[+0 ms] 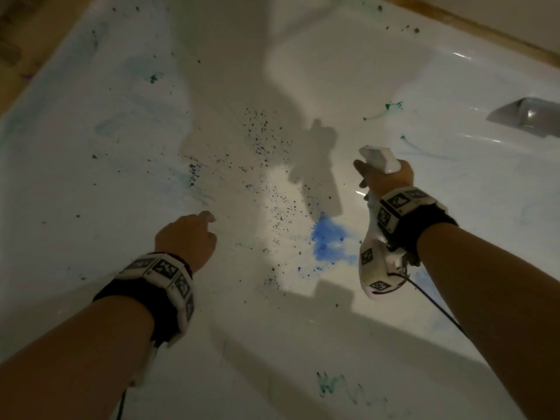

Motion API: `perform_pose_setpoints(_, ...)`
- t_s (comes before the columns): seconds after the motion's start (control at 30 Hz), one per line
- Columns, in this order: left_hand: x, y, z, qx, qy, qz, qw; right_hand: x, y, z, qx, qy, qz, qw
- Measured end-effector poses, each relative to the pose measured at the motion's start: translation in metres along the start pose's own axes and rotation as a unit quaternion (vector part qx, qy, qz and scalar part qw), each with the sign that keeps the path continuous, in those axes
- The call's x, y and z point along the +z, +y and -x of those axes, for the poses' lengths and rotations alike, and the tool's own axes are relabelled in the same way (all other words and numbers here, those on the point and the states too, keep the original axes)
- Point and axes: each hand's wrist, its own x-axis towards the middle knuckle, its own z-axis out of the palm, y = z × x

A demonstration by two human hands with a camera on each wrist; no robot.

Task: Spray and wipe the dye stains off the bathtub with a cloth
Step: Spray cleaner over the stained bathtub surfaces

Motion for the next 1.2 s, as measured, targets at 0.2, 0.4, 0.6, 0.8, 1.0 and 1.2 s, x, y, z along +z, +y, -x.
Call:
perform_pose_setpoints(0.2, 0.012, 0.018, 0.019, 0.039, -0.012, -0.003, 0.999, -0.009, 0.035, 0.03, 0.025, -0.066, 0.065, 0.995)
perform_pose_setpoints(0.4, 0.027, 0.033, 0.042, 0.053, -0.046, -0.019, 0.997, -0.03, 0.071, 0.067, -0.004, -0.105, 0.151, 0.983)
perform_pose_setpoints(0.6, 0.035, 0.049, 0.065, 0.061, -0.058, -0.016, 0.996, -0.053, 0.099, 0.087, 0.0, -0.119, 0.146, 0.982)
perform_pose_setpoints(0.8, 0.04, 0.062, 0.088, 0.072, -0.084, 0.007, 0.994, -0.066, 0.113, 0.121, -0.077, -0.169, 0.268, 0.945)
perform_pose_setpoints(1.0, 0.048, 0.056, 0.121, 0.052, -0.114, 0.012, 0.992, -0.084, 0.128, 0.152, -0.085, -0.328, 0.25, 0.907)
perform_pose_setpoints(1.2, 0.066, 0.043, 0.161, 0.019, -0.17, 0.043, 0.984, -0.092, 0.149, 0.186, -0.132, -0.321, 0.379, 0.858)
